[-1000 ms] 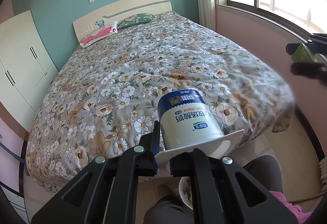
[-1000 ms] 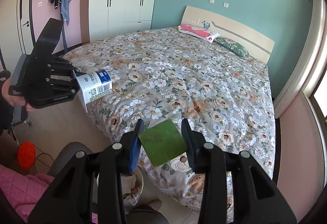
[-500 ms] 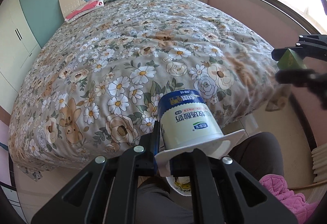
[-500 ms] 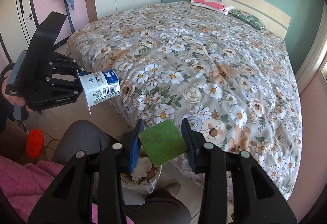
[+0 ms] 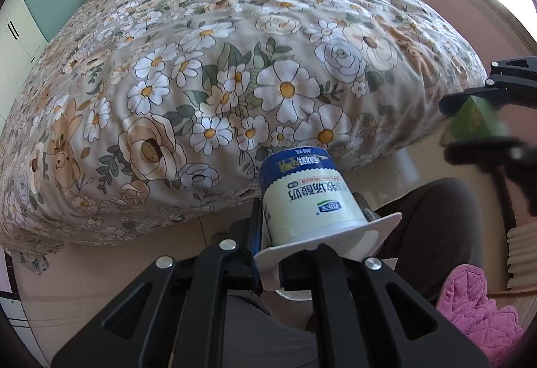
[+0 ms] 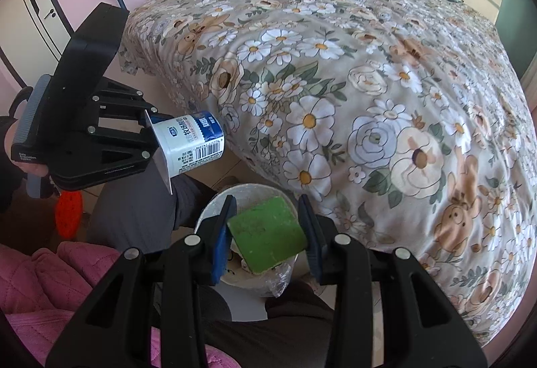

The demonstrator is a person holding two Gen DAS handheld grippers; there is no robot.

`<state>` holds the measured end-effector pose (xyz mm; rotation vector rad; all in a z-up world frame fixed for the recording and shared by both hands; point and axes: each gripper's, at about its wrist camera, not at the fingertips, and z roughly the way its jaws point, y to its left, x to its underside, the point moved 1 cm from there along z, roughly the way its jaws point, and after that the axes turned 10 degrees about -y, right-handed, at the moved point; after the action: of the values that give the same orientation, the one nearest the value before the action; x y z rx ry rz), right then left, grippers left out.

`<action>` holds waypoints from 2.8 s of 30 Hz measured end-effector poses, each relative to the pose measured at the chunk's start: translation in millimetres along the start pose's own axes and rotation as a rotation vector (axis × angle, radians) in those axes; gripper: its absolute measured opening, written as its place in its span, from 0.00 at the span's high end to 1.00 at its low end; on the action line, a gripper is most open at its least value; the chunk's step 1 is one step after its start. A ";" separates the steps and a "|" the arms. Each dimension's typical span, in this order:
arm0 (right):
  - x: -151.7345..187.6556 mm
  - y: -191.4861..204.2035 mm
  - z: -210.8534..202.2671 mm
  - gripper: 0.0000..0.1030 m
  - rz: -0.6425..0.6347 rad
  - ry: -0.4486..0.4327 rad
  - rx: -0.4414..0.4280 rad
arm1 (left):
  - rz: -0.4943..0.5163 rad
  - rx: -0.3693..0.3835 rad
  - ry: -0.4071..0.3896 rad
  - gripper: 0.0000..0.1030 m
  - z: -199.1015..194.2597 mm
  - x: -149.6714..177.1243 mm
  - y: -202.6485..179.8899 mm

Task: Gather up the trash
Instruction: 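Lift the green sponge and white yogurt cup and carry both over the bin, then open the right gripper to drop the sponge while the left drops the yogurt cup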

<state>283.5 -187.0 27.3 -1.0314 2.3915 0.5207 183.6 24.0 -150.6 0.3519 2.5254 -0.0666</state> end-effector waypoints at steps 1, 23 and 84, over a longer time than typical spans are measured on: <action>4.8 1.0 6.1 0.62 0.004 0.011 -0.007 | 0.003 0.004 0.016 0.90 6.1 3.7 -1.5; 93.3 -7.3 129.4 0.62 0.159 0.221 -0.124 | -0.008 0.045 0.265 0.90 124.8 76.4 -17.7; 170.7 -1.0 261.7 0.43 0.179 0.424 0.050 | -0.155 0.026 0.471 0.49 234.6 135.5 -13.6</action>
<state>254.3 -150.0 -281.5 -0.9887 2.8730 0.3232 200.0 13.7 -421.1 0.1964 3.0182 -0.0841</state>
